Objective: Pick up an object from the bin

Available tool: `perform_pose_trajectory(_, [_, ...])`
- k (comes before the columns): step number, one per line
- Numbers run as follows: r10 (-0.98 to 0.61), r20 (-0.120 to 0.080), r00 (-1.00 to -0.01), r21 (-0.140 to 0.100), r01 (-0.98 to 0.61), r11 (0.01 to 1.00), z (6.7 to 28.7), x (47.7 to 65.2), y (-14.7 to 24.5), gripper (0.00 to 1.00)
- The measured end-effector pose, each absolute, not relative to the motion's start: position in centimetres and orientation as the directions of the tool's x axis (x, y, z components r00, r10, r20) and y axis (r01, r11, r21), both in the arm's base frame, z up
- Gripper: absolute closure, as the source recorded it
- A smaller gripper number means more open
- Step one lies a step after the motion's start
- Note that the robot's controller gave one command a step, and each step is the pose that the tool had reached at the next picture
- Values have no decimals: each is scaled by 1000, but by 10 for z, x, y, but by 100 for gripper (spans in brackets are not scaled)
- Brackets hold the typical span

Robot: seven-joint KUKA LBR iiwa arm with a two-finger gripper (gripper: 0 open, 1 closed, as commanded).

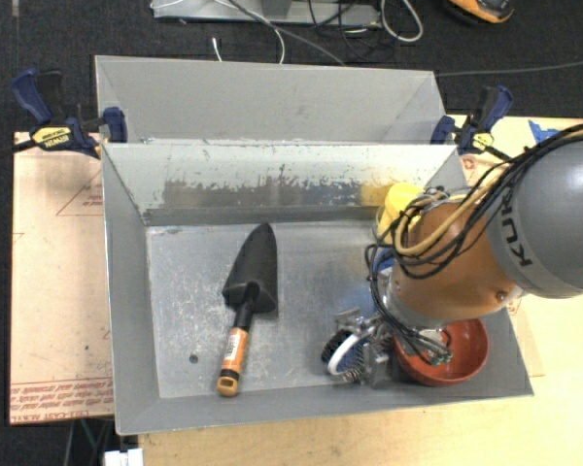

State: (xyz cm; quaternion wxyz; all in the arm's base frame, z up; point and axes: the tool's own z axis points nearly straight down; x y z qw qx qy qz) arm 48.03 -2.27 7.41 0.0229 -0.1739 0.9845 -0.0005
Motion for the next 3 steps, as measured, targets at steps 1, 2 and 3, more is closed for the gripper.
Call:
perform_pose_trajectory(1, [-343, -45, -938, -9, -343, 939, 74, 480, -23, 100])
perform_pose_trajectory(2, [-341, -48, -939, -8, -341, 940, 72, 481, -24, 100])
perform_pose_trajectory(3, [-367, -44, -929, -7, -367, 930, 183, 493, -20, 100])
